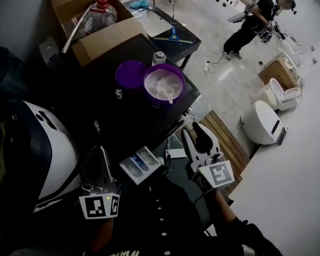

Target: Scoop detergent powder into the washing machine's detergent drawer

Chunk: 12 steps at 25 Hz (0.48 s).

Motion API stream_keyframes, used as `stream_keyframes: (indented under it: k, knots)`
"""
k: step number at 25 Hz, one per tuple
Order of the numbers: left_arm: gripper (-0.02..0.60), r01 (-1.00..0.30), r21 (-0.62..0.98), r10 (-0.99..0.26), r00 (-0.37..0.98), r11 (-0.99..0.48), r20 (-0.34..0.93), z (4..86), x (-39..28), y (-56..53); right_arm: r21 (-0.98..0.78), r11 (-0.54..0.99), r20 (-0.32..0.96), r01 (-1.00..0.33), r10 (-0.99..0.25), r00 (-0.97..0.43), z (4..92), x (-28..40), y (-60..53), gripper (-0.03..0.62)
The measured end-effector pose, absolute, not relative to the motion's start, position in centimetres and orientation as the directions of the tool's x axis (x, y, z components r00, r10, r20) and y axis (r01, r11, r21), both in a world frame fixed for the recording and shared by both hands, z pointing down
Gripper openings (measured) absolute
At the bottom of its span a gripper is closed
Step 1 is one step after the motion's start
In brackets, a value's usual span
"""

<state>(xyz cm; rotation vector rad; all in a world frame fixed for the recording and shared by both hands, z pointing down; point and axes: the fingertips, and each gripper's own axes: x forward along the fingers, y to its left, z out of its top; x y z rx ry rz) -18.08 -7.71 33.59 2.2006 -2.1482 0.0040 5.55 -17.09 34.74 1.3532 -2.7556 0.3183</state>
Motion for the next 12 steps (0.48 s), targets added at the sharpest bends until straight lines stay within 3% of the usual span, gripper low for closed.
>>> stream_keyframes:
  k: [6, 12]
  knots:
    - [0.014, -1.0, 0.021, -0.996, -0.001, 0.003, 0.09, 33.9, -18.3, -9.9, -0.315, 0.576, 0.206, -0.754, -0.734, -0.647, 38.1, 3.9, -21.0, 0.141]
    - [0.014, -1.0, 0.009, -0.988, -0.004, 0.005, 0.154, 36.0, -17.7, -12.0, -0.644, 0.391, 0.24, -0.658, -0.713, -0.658, 41.3, 2.5, -24.2, 0.141]
